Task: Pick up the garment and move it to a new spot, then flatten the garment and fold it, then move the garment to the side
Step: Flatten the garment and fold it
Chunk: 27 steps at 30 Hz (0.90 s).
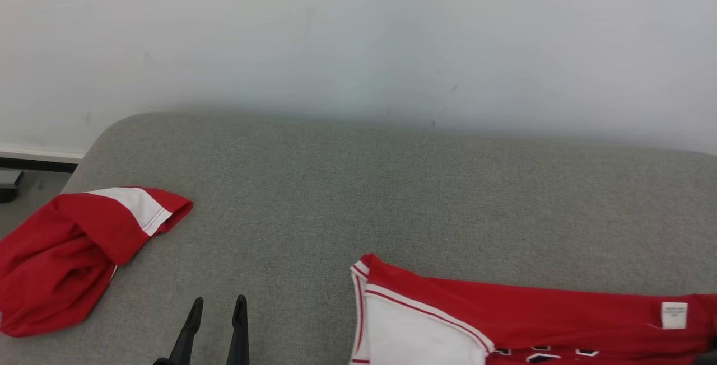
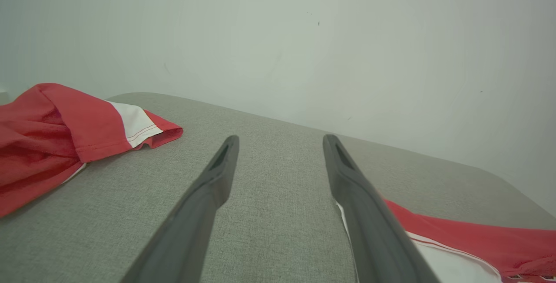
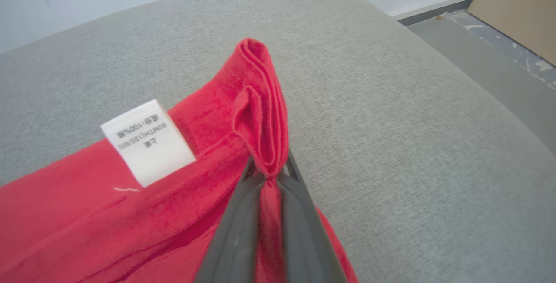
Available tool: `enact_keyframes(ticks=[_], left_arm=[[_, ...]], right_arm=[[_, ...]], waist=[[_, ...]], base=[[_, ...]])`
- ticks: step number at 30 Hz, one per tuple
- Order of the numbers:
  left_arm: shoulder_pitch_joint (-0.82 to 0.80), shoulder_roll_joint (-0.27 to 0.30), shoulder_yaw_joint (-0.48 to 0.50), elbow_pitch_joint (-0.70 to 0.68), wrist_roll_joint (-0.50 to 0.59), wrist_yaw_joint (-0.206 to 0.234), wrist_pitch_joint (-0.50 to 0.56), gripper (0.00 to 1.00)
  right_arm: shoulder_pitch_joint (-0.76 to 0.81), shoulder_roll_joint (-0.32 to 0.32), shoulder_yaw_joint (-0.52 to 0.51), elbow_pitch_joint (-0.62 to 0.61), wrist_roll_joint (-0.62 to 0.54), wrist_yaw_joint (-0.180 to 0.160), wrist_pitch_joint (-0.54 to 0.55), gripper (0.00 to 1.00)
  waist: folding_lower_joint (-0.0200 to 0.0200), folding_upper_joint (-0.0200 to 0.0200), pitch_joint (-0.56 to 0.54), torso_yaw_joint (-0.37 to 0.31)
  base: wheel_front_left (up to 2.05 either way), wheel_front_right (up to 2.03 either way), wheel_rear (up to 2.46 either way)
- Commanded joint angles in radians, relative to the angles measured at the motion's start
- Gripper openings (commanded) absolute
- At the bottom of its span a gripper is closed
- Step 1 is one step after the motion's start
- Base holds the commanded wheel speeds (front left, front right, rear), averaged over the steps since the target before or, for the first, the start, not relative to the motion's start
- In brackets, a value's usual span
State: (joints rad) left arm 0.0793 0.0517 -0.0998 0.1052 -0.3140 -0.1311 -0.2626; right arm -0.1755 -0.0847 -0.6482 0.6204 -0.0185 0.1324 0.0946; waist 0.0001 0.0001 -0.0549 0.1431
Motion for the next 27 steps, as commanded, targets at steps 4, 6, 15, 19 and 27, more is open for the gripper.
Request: enact_keyframes(ticks=[4, 6, 15, 19, 27], left_arm=[[0.002, -0.001, -0.006, -0.009, -0.021, 0.001, -0.004, 1.0], [0.005, -0.001, -0.002, -0.007, -0.023, 0.001, -0.004, 1.0], [0.007, -0.002, -0.002, -0.006, -0.035, 0.001, -0.004, 1.0], [0.002, -0.002, -0.01, 0.0, -0.03, 0.001, -0.004, 1.0], [-0.008, -0.002, -0.02, 0.007, -0.025, 0.001, -0.004, 1.0]], right_arm=[[0.025, -0.023, -0.075, -0.074, -0.049, -0.003, 0.009, 0.0], [0.032, -0.014, -0.068, -0.108, -0.045, -0.003, 0.029, 0.0], [0.15, 0.033, 0.38, -0.361, 0.426, -0.003, 0.227, 0.0], [0.176, 0.034, 0.612, -0.377, 0.521, -0.003, 0.213, 0.0], [0.055, 0.034, 0.834, -0.257, 0.605, -0.003, 0.106, 0.0]], waist=[[-0.0001, -0.0001, -0.008, -0.006], [-0.0001, -0.0001, -0.011, -0.011], [-0.0001, -0.0001, -0.03, -0.023], [-0.0001, -0.0001, -0.031, -0.017], [-0.0001, -0.0001, -0.024, 0.005]], base=[[0.0, 0.0, 0.0], [0.0, 0.0, 0.0], [0.0, 0.0, 0.0], [0.0, 0.0, 0.0], [0.0, 0.0, 0.0]])
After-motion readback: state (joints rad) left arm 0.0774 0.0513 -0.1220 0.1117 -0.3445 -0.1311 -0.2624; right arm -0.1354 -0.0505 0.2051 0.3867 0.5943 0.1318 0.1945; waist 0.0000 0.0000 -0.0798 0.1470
